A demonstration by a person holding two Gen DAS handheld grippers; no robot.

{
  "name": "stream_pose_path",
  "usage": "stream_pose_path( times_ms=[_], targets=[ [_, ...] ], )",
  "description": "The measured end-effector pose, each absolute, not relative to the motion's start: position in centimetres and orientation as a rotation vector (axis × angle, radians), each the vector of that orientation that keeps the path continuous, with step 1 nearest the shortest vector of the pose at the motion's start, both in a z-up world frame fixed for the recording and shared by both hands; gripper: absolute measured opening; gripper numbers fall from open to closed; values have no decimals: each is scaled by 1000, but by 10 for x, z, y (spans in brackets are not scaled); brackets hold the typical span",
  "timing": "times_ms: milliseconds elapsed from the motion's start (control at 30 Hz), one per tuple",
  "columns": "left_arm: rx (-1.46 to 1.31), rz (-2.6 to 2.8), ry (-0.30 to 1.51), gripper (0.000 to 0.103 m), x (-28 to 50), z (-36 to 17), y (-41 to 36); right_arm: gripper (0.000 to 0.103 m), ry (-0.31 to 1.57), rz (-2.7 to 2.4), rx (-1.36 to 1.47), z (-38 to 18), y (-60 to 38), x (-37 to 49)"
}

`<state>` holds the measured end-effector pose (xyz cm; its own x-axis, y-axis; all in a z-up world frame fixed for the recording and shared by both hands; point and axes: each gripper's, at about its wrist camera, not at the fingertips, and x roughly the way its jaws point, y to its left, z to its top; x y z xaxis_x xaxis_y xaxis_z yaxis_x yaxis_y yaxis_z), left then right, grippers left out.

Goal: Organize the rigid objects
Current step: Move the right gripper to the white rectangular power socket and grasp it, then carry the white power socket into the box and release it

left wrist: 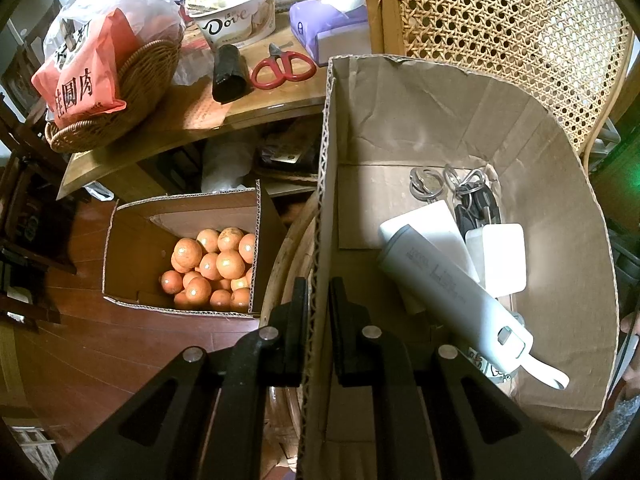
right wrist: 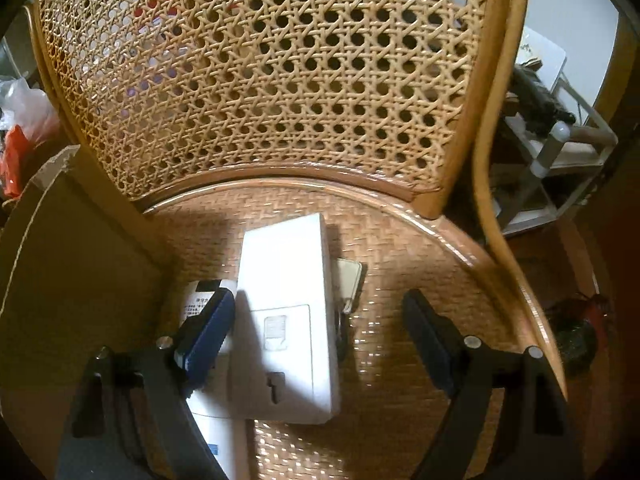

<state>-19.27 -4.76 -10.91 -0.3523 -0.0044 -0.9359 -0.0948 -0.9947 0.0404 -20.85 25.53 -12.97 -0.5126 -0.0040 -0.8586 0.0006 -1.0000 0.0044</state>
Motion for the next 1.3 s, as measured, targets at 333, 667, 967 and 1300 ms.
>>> stream_pose_path(
  times_ms=[333, 667, 967, 1300],
  targets=[
    [-1756, 2535, 140, 10, -193, -109, -46, 72, 243, -2762, 1579, -118, 224, -196],
    [-1756, 2534, 138, 10, -193, -109, -47, 67, 315, -2717, 1674, -115, 216, -185],
    [-1756, 2536, 133, 10, -193, -109, -47, 53, 311, -2710, 1645, -118, 218, -180],
    [-1748, 2540, 140, 10, -195, -111, -47, 52, 99, -2761, 1386, -59, 215, -154]
  ],
)
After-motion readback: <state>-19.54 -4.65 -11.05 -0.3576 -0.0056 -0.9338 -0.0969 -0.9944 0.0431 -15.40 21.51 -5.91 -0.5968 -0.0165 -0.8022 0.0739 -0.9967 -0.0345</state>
